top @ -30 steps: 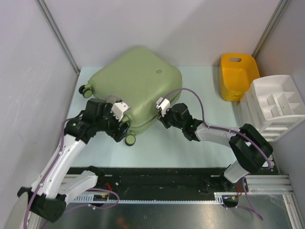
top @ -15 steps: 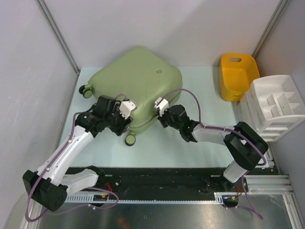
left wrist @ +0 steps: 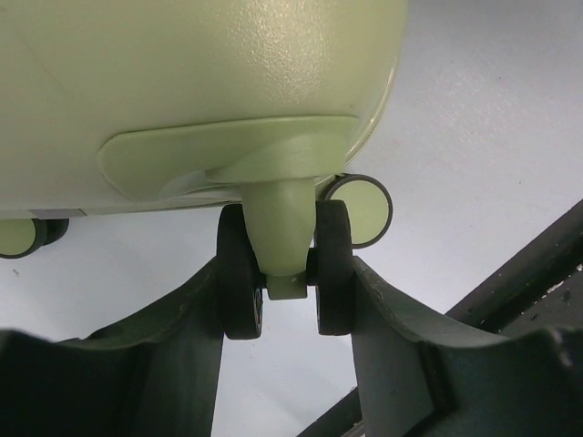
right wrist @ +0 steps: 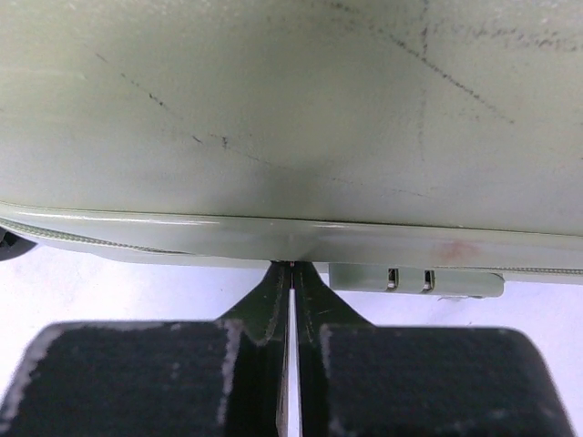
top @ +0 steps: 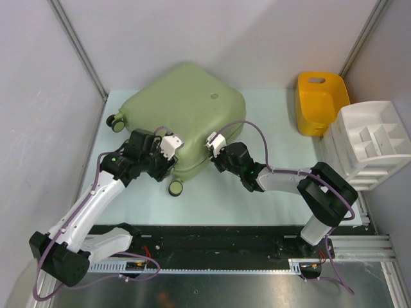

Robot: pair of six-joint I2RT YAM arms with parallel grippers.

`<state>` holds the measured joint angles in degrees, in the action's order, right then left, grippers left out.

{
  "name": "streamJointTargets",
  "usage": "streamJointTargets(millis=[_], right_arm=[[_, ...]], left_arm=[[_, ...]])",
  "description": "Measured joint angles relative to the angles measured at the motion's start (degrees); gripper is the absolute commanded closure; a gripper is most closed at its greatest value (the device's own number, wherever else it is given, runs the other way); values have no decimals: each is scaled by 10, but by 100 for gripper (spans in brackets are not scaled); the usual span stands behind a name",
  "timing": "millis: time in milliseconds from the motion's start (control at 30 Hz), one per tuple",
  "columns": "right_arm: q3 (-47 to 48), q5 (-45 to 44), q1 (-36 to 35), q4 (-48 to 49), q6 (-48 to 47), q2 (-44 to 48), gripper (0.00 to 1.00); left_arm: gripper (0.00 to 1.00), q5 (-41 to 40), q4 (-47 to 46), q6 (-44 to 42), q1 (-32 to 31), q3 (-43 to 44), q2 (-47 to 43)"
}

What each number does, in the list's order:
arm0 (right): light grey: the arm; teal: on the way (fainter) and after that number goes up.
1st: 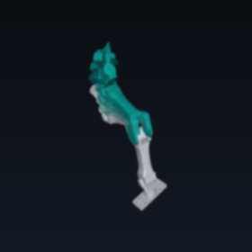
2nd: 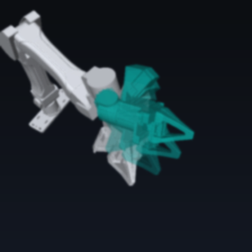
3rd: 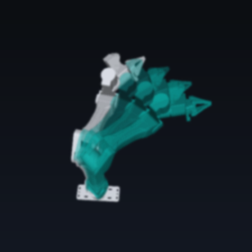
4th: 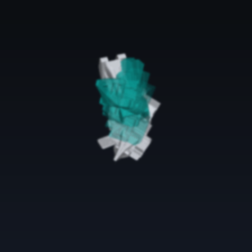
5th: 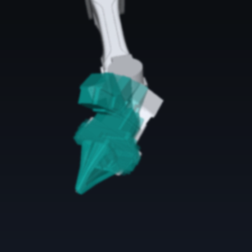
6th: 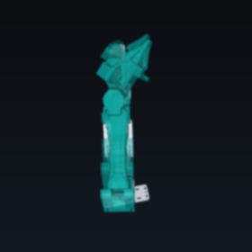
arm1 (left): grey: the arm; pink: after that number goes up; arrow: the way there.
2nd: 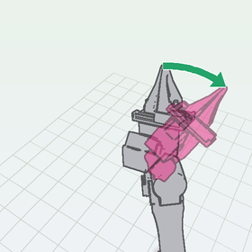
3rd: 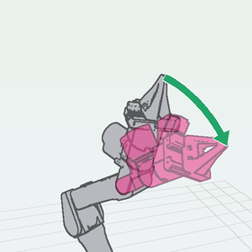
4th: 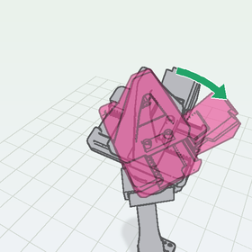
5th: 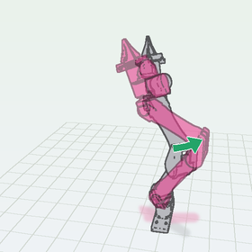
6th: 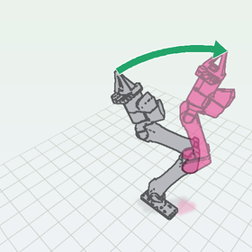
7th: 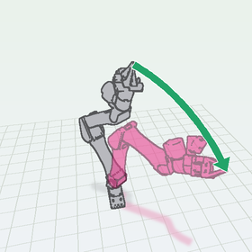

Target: Open, take out, and arrange the luggage

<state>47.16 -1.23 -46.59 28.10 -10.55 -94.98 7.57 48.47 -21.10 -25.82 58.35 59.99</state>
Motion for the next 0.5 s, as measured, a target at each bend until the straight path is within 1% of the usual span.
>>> streamJointTargets(millis=[167, 300, 500], right_arm=[[-3, 8, 8, -10, -4, 9, 100], [-11, 24, 33, -11, -18, 27, 100], [-11, 137, 80, -4, -58, 30, 100]], left_arm=[[100, 0, -15, -8, 12, -18, -19], [100, 23, -26, -35, 46, -36, -46], [100, 71, -34, -81, 97, -48, -63]])
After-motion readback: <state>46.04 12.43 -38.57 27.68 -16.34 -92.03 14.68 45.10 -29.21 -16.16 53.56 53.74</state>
